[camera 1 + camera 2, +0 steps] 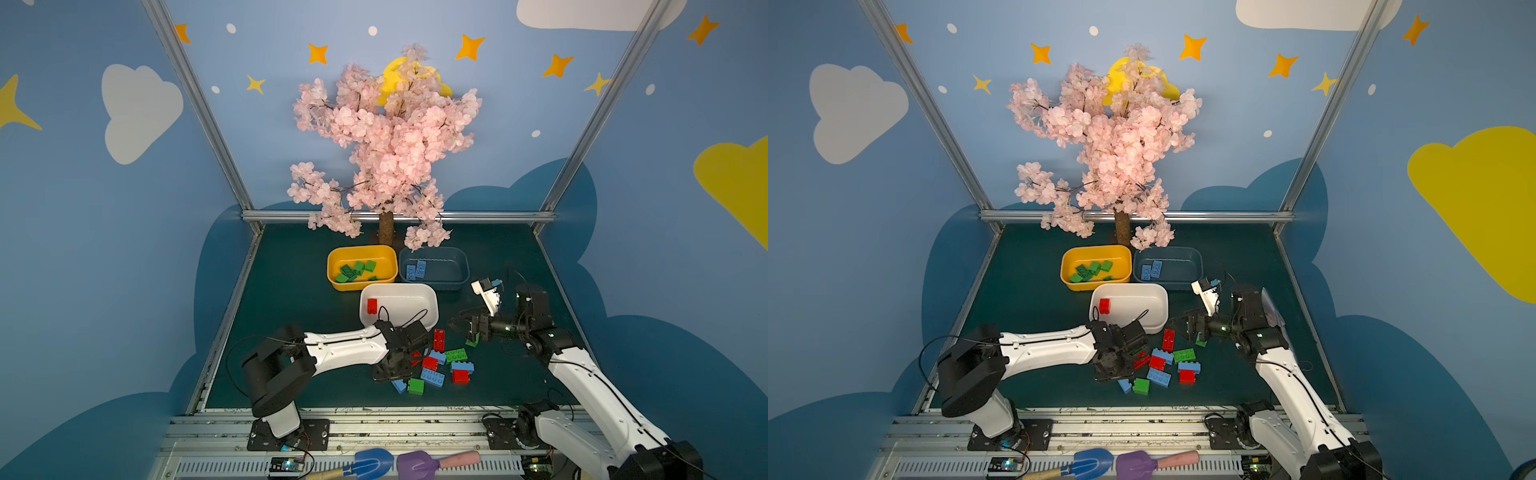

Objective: Sort the legos into containers by color
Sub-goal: 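Return the left gripper to the pile and grasp another blue brick, then carry the blue brick with the left gripper and drop it into the dark teal tub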

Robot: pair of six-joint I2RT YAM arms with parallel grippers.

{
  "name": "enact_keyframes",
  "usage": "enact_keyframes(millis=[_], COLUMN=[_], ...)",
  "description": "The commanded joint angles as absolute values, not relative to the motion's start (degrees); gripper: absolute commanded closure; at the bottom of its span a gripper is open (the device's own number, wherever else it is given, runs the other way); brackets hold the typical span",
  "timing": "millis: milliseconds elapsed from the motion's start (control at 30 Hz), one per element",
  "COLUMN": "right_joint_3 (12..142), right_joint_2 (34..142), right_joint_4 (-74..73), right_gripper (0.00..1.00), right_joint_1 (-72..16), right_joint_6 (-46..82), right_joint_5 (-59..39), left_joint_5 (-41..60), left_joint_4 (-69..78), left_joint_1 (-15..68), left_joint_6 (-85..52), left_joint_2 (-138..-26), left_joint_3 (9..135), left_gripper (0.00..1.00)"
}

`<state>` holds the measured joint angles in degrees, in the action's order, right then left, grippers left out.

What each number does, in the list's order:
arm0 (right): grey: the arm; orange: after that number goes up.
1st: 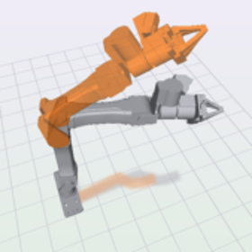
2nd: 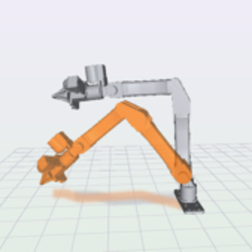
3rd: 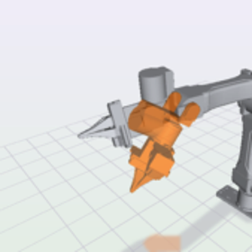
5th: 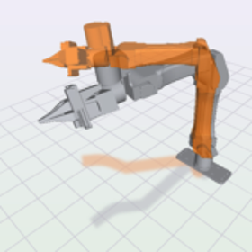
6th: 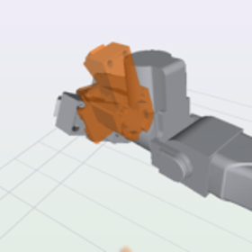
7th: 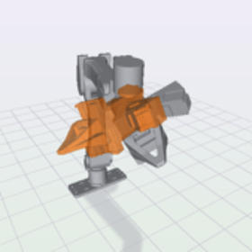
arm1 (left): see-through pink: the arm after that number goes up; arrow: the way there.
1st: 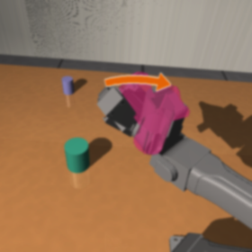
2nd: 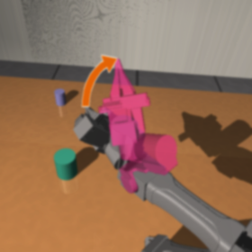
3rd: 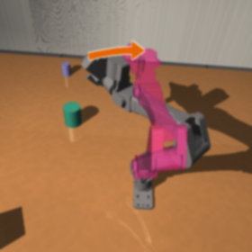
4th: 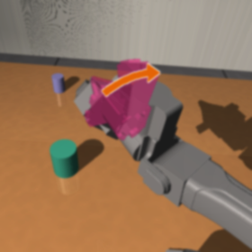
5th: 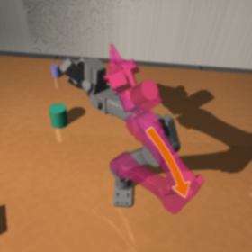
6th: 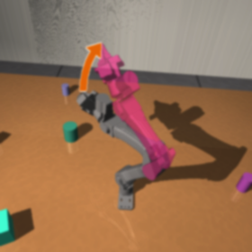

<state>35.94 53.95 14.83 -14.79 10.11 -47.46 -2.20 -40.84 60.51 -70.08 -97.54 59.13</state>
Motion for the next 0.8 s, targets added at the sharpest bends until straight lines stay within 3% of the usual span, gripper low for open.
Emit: enact_keyframes(millis=[0, 200, 533, 767], right_joint_3=[35.43, 35.51, 36.42, 38.29], right_joint_2=[53.39, 53.61, 54.0, 55.88], right_joint_4=[14.67, 14.84, 13.46, 13.4], right_gripper=[0.07, 0.07, 0.07, 0.07], right_joint_1=[-14.97, -15.02, -14.81, -14.41], right_joint_6=[9.5, 9.59, 9.97, 10.23], right_joint_5=[-48.03, -47.91, -46.38, -44.42], left_joint_5=[-1.26, -2.63, -5.28, -4.91], left_joint_4=[-39.73, -41.52, -49.64, -46.76], left_joint_1=[60.93, 60.85, 57.2, 48.18], left_joint_6=[-72.06, -71.31, -56.12, -36.99], left_joint_2=[-98.01, -96.71, -90.76, -96.16], left_joint_3=[57.77, 57.92, 69.14, 83.69], left_gripper=[0.58, 0.84, 0.86, 0.86])
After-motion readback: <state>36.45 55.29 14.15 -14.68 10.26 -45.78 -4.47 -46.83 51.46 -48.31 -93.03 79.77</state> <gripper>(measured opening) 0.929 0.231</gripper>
